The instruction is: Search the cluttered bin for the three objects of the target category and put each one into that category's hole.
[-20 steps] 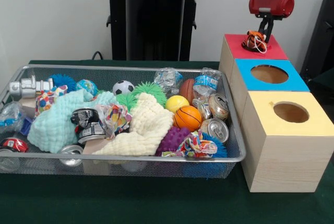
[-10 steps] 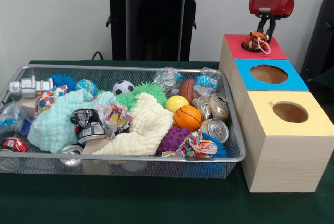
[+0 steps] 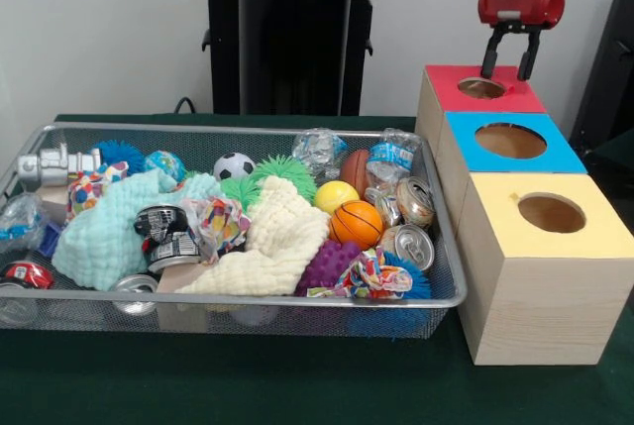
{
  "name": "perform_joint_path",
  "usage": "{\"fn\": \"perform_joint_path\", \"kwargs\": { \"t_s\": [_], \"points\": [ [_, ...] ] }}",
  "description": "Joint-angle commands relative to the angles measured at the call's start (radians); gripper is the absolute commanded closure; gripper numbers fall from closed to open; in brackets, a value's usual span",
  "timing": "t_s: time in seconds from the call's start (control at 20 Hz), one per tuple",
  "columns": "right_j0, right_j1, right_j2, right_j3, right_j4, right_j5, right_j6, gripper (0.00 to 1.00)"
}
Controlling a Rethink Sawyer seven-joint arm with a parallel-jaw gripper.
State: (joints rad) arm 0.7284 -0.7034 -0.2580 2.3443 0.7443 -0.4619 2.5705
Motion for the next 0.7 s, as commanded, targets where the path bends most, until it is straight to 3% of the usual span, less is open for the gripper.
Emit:
{"fn": "perform_joint_path", "kwargs": {
  "t_s": [0.05, 0.4, 0.55, 0.6, 0.65, 0.7],
  "points": [
    [-0.002, 0.02, 0.119, 0.049, 0.048, 0.021, 0.342, 0.0],
    [-0.047, -0.101, 0.087, 0.088, 0.005, 0.105, 0.278, 0.0],
    [-0.09, -0.096, 0.104, 0.087, -0.025, 0.1, 0.266, 0.0],
    [-0.131, -0.079, 0.108, 0.085, -0.06, 0.095, 0.241, 0.0],
    [-0.218, -0.052, 0.109, 0.07, -0.148, 0.076, 0.186, 0.0],
    [-0.356, -0.082, 0.136, 0.059, -0.246, 0.104, 0.14, 0.0]
  ]
}}
